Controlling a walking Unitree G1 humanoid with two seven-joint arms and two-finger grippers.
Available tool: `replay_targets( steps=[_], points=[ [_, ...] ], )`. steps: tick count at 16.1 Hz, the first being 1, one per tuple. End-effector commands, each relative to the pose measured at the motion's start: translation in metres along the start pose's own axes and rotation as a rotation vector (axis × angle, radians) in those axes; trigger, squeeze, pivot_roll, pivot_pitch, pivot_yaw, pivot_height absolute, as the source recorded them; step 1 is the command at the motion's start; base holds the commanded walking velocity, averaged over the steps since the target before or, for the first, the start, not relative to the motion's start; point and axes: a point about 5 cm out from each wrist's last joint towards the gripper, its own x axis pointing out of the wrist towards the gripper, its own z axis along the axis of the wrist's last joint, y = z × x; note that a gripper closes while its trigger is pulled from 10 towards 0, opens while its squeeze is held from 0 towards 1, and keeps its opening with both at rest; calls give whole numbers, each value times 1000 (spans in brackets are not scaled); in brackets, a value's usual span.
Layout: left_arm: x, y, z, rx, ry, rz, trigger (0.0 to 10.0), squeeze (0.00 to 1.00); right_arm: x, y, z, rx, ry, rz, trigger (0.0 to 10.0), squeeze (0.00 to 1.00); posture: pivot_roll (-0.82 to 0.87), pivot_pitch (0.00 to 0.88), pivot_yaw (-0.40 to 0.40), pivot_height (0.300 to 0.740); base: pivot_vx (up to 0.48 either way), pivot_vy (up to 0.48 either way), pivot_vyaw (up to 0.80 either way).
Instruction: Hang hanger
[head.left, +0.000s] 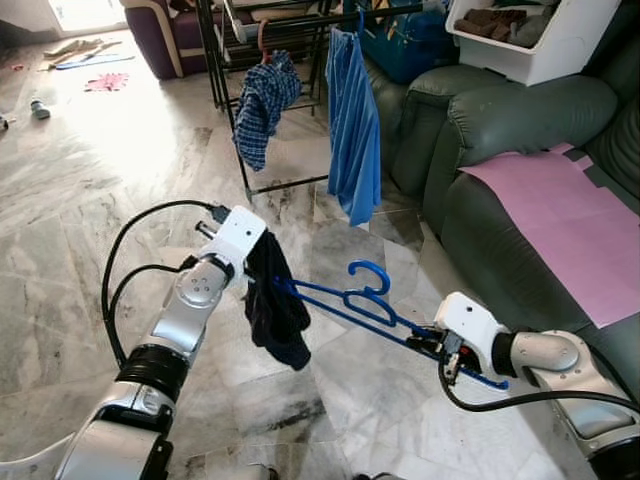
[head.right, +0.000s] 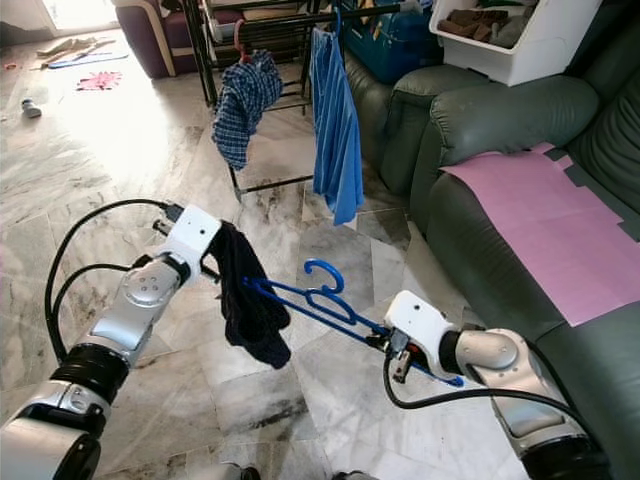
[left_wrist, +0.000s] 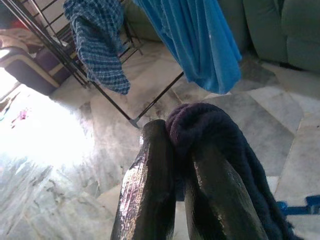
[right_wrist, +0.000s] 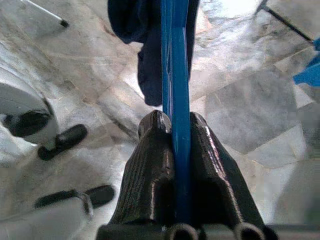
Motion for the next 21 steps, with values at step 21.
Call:
replay_targets(
  steps=[21],
  points=[
    [-7,15,36,-135,-105,8,10000,0,18,2,-36,156,114,-90,10000,0,3,80,0,740,0,0,0]
  ],
)
